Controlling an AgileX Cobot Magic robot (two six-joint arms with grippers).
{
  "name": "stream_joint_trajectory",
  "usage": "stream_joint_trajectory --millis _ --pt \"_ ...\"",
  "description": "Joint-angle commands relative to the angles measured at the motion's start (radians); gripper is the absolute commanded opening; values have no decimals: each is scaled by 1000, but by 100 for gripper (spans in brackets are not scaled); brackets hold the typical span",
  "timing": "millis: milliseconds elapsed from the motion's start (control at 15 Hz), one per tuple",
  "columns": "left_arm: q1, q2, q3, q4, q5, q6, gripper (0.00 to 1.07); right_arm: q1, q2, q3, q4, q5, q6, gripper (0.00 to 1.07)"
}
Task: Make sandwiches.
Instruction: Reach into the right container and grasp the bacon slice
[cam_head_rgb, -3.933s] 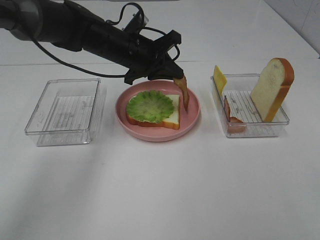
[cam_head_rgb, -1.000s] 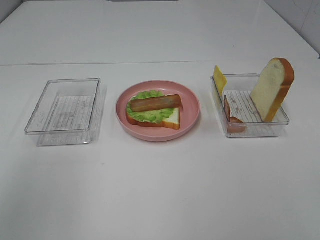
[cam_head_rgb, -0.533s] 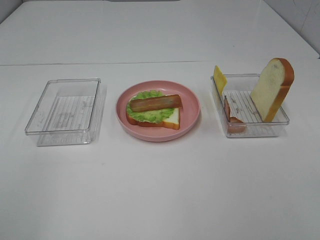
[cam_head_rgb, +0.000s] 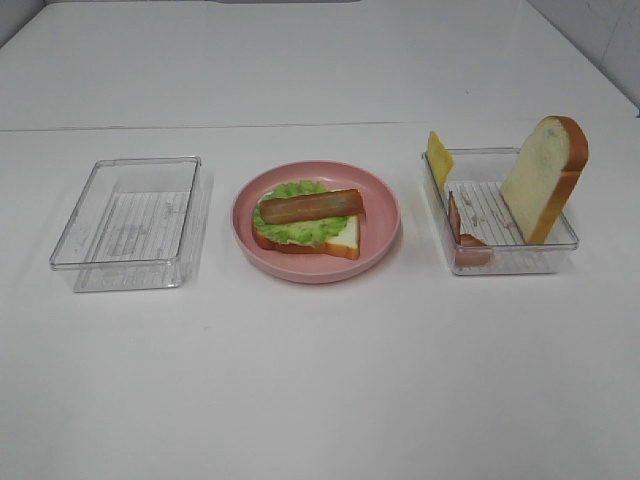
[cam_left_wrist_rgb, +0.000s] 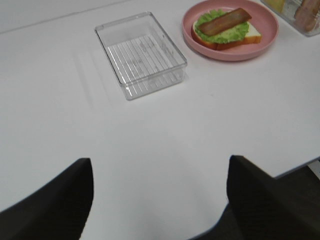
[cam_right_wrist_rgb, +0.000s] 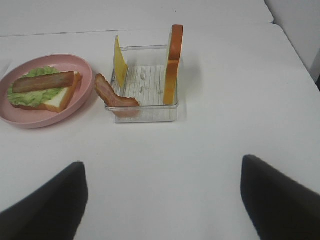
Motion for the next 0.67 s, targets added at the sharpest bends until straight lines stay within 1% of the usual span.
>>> stream_joint_trajectory --millis 67,133,267,333,400,467,667 --pt "1 -35 11 16 -32 -7 71 -7 134 -8 65 -150 8 78" --pt "1 -35 14 16 -38 -7 71 -7 171 -8 86 -180 7 78" --pt "0 -35 17 17 -42 -7 71 -7 326 -9 164 -276 -21 78" --pt "0 -35 17 17 -42 -7 71 -7 488 -53 231 -297 -98 78" --pt "0 -35 17 17 -42 -7 71 -7 584 -96 250 -296 -141 78" --pt "0 -35 17 17 -42 -7 71 -7 632 -116 257 -294 -161 78" --pt "0 -35 17 17 -42 -7 71 -7 900 -296 291 -199 -236 78"
